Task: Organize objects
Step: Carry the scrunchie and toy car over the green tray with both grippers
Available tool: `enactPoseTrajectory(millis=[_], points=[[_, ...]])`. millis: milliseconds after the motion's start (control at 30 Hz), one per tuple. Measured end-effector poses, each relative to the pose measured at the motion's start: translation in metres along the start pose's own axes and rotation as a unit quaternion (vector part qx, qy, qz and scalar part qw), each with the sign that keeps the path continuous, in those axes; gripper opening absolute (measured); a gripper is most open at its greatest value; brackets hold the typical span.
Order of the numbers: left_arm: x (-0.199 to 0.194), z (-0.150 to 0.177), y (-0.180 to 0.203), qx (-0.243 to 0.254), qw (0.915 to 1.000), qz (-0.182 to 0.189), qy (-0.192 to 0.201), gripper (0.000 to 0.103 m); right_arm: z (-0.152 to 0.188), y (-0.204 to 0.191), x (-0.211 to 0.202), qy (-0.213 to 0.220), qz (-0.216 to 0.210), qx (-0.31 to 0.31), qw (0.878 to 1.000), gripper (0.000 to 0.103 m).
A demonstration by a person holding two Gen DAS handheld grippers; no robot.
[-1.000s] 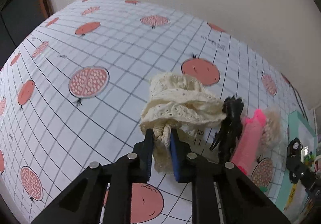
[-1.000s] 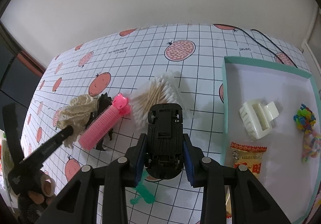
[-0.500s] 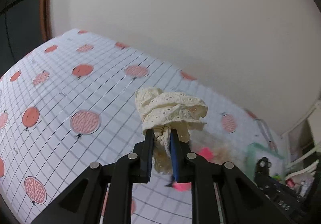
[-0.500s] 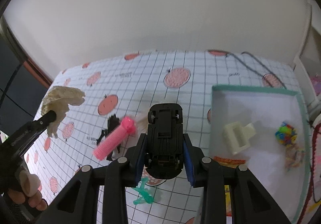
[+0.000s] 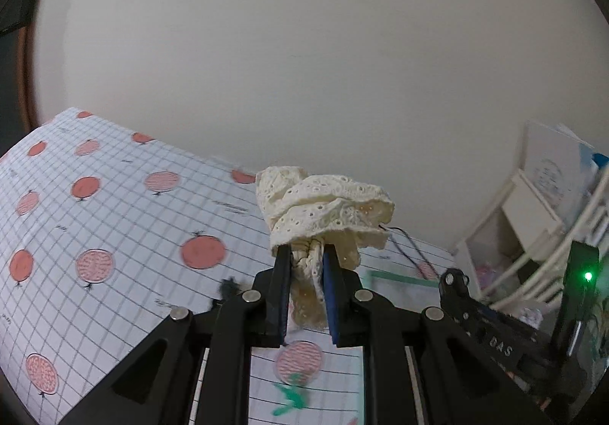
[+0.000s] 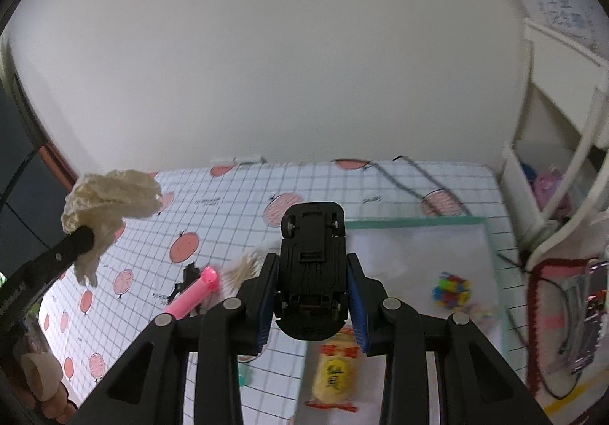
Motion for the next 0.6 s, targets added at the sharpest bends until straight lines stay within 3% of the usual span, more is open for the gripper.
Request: enactPoseTrajectory(millis=[333, 600], points=[[0.006, 0.034, 0.064, 0.052, 0.9969, 0.048, -0.035, 0.016, 0.003, 0.045, -0.019, 0.007, 0.027, 0.009, 1.000, 0.036], [0.028, 0.076, 0.100, 0.099, 0.9909, 0.060, -0.069, 0.016, 0.028, 0.073, 0.002, -0.035, 0.045, 0.008, 0.998, 0.036]])
Point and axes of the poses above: each gripper's, at about its wrist camera, not at the fingertips, and x roughly the way its jaws point, y to its right, z to its underside, the point moved 9 cm from there along x, roughly the way its jaws point, and after that the axes turned 5 degrees about -x, right-handed, at the moved point
